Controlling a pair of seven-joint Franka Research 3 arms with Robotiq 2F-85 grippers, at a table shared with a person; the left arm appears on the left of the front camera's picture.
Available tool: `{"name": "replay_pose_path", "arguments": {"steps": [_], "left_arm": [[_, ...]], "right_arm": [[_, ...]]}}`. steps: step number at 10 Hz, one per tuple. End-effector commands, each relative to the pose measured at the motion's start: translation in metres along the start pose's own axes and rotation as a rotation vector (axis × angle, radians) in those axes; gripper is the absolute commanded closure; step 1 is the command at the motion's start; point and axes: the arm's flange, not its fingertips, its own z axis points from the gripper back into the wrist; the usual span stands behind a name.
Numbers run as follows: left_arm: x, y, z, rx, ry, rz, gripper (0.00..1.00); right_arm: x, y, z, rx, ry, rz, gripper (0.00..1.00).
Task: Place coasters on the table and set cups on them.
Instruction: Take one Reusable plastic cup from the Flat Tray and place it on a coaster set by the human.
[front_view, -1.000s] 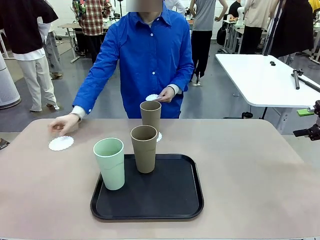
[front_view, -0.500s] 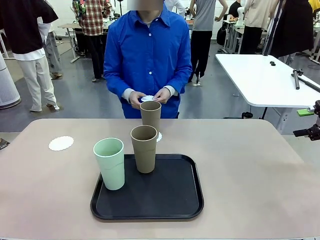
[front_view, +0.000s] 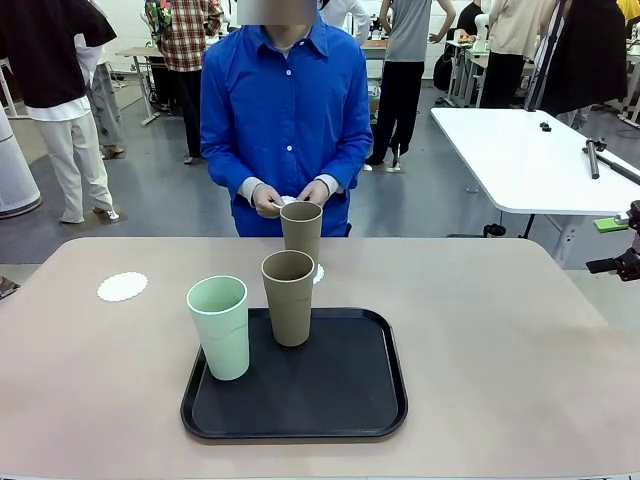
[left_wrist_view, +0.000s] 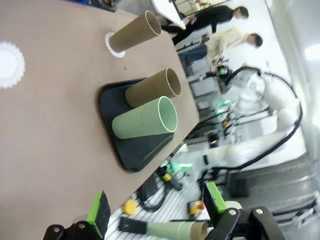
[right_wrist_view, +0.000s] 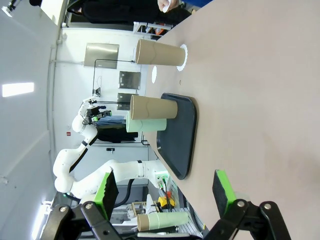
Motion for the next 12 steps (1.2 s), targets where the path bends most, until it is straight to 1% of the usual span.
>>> {"name": "replay_pose_path", "arguments": {"steps": [1, 2, 3, 4, 6, 7, 8, 9, 12], "left_arm": [[0.045, -0.024, 0.010, 0.177, 0.072, -0.296, 0.00], [0.061, -0.039, 0.006, 0.287, 0.163, -0.431, 0.00], [0.075, -0.057, -0.003, 0.347, 0.252, -0.551, 0.00], [0.092, -0.073, -0.015, 0.381, 0.325, -0.616, 0.00], [0.109, -0.090, -0.056, 0.464, 0.424, -0.737, 0.00], [0.116, -0.091, -0.075, 0.466, 0.470, -0.770, 0.00], [0.122, -0.089, -0.091, 0.468, 0.538, -0.816, 0.00], [0.121, -0.086, -0.109, 0.486, 0.587, -0.835, 0.00], [0.122, -0.075, -0.159, 0.601, 0.680, -0.897, 0.00]], "right_arm": [[0.001, -0.001, 0.000, -0.007, -0.003, -0.001, 0.00], [0.001, -0.001, 0.000, -0.007, -0.003, -0.001, 0.00], [0.001, -0.001, 0.000, -0.007, -0.003, -0.001, 0.00], [0.001, -0.001, 0.000, -0.007, -0.003, -0.001, 0.00], [0.001, -0.001, 0.000, -0.007, -0.003, -0.001, 0.00], [0.001, -0.001, 0.000, -0.007, -0.003, -0.001, 0.00], [0.001, -0.001, 0.000, -0.007, -0.003, -0.001, 0.00], [0.001, -0.001, 0.000, -0.007, -0.003, -0.001, 0.00], [0.001, -0.001, 0.000, -0.007, -0.003, -0.001, 0.00]]}}
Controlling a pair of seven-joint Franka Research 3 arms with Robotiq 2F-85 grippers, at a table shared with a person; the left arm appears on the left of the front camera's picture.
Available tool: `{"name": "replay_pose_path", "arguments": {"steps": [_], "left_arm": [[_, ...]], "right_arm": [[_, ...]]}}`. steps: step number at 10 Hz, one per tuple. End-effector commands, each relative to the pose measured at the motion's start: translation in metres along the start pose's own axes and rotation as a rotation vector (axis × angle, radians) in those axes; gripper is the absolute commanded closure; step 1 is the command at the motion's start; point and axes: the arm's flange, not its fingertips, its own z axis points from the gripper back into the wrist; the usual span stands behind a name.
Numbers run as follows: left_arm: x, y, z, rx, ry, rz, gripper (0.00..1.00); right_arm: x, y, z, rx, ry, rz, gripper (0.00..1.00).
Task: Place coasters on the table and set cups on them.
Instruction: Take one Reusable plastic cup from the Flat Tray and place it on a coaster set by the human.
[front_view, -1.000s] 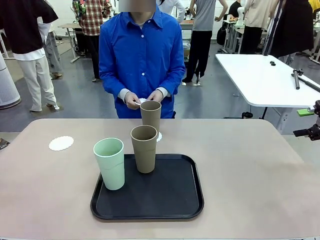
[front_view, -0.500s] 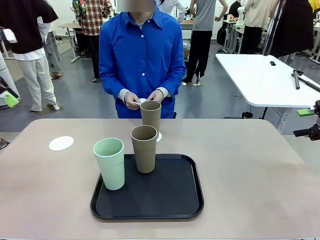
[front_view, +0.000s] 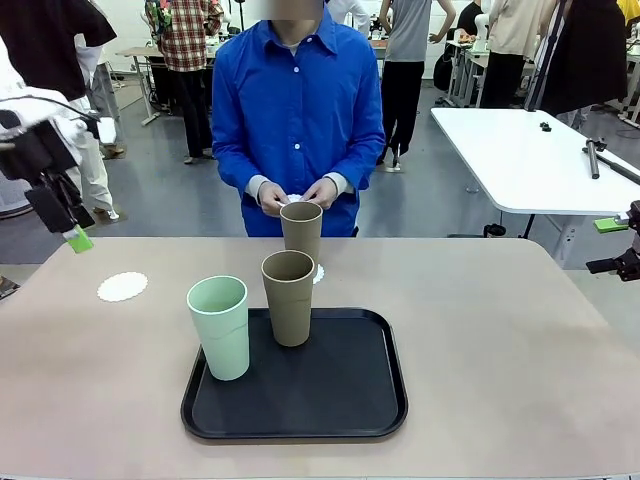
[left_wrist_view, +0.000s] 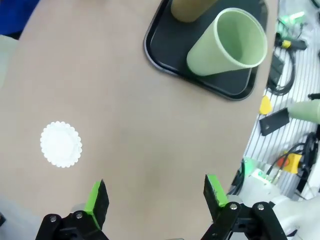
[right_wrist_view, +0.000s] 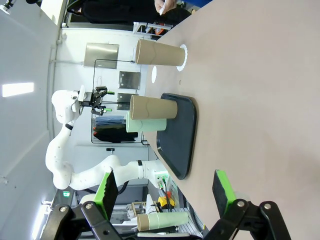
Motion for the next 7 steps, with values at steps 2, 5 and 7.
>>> {"name": "replay_pose_path", "arguments": {"steps": [2, 5, 7], "left_arm": [[0.014, -0.004, -0.034, 0.026, 0.061, -0.062, 0.00], [0.013, -0.003, -0.025, 0.015, 0.051, -0.050, 0.00], [0.013, -0.003, -0.025, 0.015, 0.051, -0.050, 0.00]], "right_arm": [[0.000, -0.001, 0.000, -0.006, -0.003, -0.001, 0.00], [0.000, -0.001, 0.000, -0.006, -0.003, -0.001, 0.00], [0.000, -0.001, 0.000, -0.006, -0.003, -0.001, 0.00]]}}
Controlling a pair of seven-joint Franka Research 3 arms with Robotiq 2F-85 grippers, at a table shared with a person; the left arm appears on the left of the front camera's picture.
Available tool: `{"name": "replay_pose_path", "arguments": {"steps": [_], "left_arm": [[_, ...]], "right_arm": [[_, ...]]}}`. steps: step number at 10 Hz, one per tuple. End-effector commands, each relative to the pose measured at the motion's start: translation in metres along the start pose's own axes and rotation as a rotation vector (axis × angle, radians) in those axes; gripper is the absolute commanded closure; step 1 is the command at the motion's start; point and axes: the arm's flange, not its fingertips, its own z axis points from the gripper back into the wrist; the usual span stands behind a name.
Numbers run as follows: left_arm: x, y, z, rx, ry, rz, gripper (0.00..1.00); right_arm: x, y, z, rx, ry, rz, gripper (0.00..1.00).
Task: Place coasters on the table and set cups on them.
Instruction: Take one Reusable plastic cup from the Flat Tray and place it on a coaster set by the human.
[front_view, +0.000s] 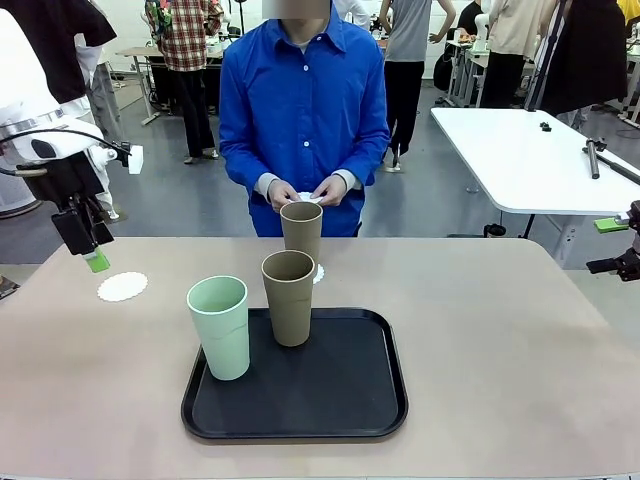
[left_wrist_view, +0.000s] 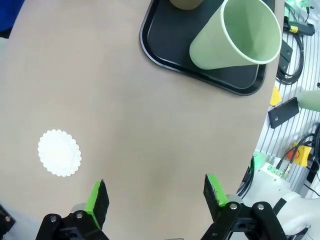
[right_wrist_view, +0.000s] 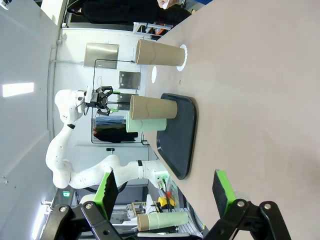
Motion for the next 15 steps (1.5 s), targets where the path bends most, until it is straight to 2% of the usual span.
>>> {"name": "replay_pose_path", "arguments": {"steps": [1, 2, 3, 4, 7, 9, 12, 15], "left_arm": [[0.001, -0.001, -0.002, -0.003, 0.003, -0.002, 0.00], [-0.005, 0.005, -0.006, -0.041, -0.238, -0.110, 0.00], [-0.010, 0.011, -0.016, -0.026, -0.448, -0.179, 0.00], [-0.016, 0.016, -0.026, -0.029, -0.568, -0.217, 0.00], [-0.035, 0.030, -0.054, -0.097, -0.821, -0.284, 0.00], [-0.045, 0.036, -0.075, -0.208, -0.932, -0.304, 0.00], [-0.059, 0.045, -0.101, -0.343, -0.978, -0.241, 0.00], [-0.070, 0.043, -0.135, -0.348, -1.063, -0.327, 0.00]], "right_arm": [[0.000, -0.001, 0.000, -0.006, -0.003, -0.001, 0.00], [0.000, -0.001, 0.000, -0.006, -0.003, -0.001, 0.00], [0.000, -0.001, 0.000, -0.006, -0.003, -0.001, 0.00], [0.000, -0.001, 0.000, -0.006, -0.003, -0.001, 0.00], [0.000, -0.001, 0.000, -0.006, -0.003, -0.001, 0.00], [0.000, -0.001, 0.000, -0.006, -0.003, -0.001, 0.00], [0.000, -0.001, 0.000, -0.006, -0.003, -0.001, 0.00], [0.000, -0.001, 0.000, -0.006, -0.003, -0.001, 0.00]]}}
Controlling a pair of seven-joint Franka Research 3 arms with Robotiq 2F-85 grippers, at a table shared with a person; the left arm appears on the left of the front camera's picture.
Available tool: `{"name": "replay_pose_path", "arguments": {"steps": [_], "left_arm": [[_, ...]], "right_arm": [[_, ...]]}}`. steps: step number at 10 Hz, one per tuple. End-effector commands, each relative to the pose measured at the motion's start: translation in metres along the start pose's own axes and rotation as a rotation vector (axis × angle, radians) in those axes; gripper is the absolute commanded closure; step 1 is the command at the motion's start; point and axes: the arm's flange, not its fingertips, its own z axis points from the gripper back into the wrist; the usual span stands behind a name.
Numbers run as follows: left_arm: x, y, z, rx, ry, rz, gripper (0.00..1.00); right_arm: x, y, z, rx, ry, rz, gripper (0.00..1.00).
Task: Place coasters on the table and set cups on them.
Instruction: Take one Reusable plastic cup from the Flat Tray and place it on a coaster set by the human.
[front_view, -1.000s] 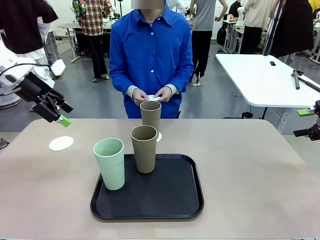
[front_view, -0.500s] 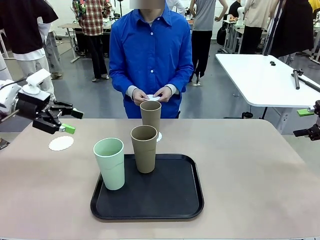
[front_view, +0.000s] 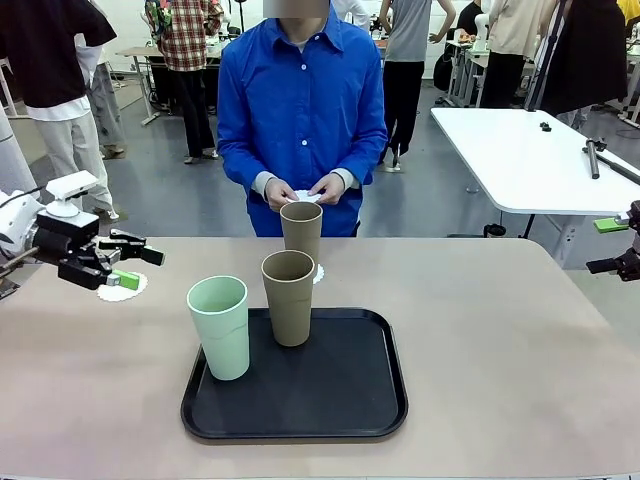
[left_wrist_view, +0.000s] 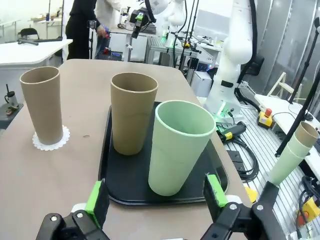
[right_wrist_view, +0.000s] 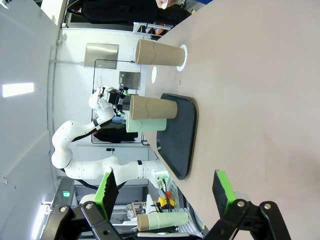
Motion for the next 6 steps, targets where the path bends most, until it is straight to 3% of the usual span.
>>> {"name": "replay_pose_path", "arguments": {"steps": [1, 6], "left_arm": [[-0.018, 0.003, -0.003, -0.019, -0.055, -0.077, 0.00], [-0.057, 0.001, -0.029, -0.007, -0.058, -0.066, 0.00]], "right_arm": [[0.001, -0.001, 0.000, -0.006, -0.003, -0.001, 0.00], [0.001, -0.001, 0.000, -0.006, -0.003, -0.001, 0.00]]}}
